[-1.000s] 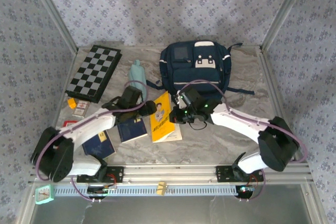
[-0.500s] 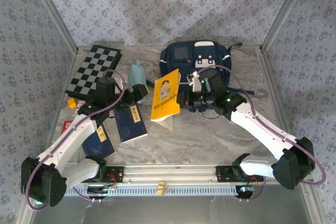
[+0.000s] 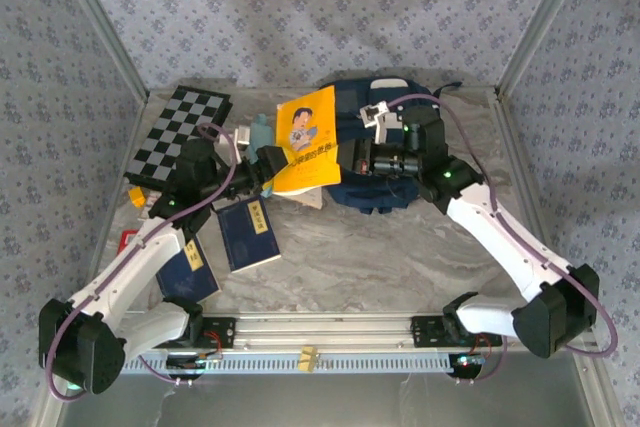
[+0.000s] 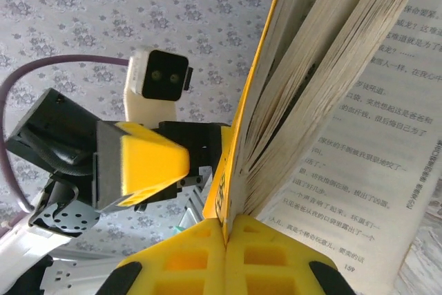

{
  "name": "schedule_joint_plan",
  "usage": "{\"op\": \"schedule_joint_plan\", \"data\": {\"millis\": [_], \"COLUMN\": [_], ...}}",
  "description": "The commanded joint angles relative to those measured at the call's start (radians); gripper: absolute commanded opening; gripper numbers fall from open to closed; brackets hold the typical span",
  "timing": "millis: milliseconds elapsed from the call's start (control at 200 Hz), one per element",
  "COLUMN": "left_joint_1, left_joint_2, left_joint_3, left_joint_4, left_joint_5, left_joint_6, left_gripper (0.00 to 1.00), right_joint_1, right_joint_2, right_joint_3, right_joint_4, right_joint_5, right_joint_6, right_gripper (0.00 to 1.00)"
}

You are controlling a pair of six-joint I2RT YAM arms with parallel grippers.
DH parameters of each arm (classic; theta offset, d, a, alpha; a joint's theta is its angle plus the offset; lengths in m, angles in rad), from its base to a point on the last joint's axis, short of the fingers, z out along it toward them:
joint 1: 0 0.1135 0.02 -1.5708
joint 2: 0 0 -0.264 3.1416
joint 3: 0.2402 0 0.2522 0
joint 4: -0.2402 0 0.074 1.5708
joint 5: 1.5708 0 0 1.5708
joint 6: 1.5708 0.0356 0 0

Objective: Pack the student bag

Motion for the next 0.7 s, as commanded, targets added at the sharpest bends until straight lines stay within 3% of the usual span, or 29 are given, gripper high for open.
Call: {"op": "schedule_joint_plan", "data": {"millis": [0, 75, 495, 595, 695], "left_joint_1": [-0.013, -0.016, -0.034, -0.035, -0.035], "left_joint_2": [-0.021, -0.026, 0.033, 0.044, 0.052], "left_joint_3": [0.042, 0.049, 0.054, 0.059, 0.056], "left_joint_4": [0.098, 0.098, 0.165, 0.177, 0.192], "left_joint_5": [0.027, 0.018, -0.026, -0.045, -0.08], "left_joint_6": [-0.026, -0.021, -0.049, -0.049, -0.049], "left_gripper": [0.85, 0.78, 0.2, 0.11, 0.02], "right_joint_1": [-0.014, -0.025, -0.054, -0.067, -0.09], "right_joint_2": [0.023, 0.03, 0.04, 0.037, 0.024], "right_joint_3": [0.038, 0.032, -0.011, -0.034, -0.067], "right_joint_4": [0.07, 0.068, 0.043, 0.028, 0.007], "right_joint_5": [-0.053, -0.057, -0.072, -0.068, -0.059], "right_joint_6": [-0.026, -0.03, -0.056, -0.056, -0.044], "right_gripper": [0.0, 0.0, 0.0, 0.12, 0.34]}}
